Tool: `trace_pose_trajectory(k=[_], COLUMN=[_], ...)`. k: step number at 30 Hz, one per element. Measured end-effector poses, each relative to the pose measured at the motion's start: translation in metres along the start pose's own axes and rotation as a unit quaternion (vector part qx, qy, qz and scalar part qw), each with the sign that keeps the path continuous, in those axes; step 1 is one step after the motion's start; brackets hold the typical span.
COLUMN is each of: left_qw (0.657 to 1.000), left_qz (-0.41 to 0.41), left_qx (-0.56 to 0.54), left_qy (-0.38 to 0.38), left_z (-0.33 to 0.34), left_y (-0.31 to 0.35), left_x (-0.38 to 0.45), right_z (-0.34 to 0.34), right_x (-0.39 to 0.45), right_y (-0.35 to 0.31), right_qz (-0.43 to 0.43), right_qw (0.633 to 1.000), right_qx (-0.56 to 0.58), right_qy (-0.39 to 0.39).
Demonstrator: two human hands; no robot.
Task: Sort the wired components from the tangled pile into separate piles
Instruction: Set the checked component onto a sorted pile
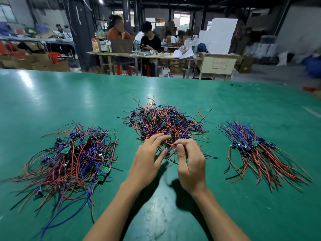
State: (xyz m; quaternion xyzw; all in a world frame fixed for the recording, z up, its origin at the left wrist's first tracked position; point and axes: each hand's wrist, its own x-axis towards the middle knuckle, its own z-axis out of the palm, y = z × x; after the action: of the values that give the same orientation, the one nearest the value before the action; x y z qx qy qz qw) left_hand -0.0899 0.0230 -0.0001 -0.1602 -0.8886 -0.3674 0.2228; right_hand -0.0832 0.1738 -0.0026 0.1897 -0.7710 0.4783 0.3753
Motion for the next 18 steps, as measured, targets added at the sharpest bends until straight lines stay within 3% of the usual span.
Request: trace_pose_trajectory(k=[5, 7, 12, 18], left_qw=[0.998, 0.998, 0.988, 0.952], left_qz=[-0.005, -0.016, -0.077, -0.098], left_qx=[-0.053, -0.064, -0.135, -0.289], left_qy=[-0.012, 0.001, 0.017, 0.012], left_z=[0.0, -0.002, -0.014, -0.028], left_y=[-0.002, -0.002, 0.005, 0.013], left_x=[-0.003, -0.002, 0.002, 0.005], right_z=[0.002, 0.005, -0.001, -0.008], right_x=[-0.005, -0.004, 0.01, 0.024], right_y=[-0.018, -0.02, -0.012, 0.001], right_qz=[-0.071, -0.06, 0.141, 0.354], right_qw=[0.996, 0.997, 0.979, 0.896], right_qx=[0.041, 0.043, 0.1, 0.227], right_qy=[-0.031, -0.013, 0.107, 0.145])
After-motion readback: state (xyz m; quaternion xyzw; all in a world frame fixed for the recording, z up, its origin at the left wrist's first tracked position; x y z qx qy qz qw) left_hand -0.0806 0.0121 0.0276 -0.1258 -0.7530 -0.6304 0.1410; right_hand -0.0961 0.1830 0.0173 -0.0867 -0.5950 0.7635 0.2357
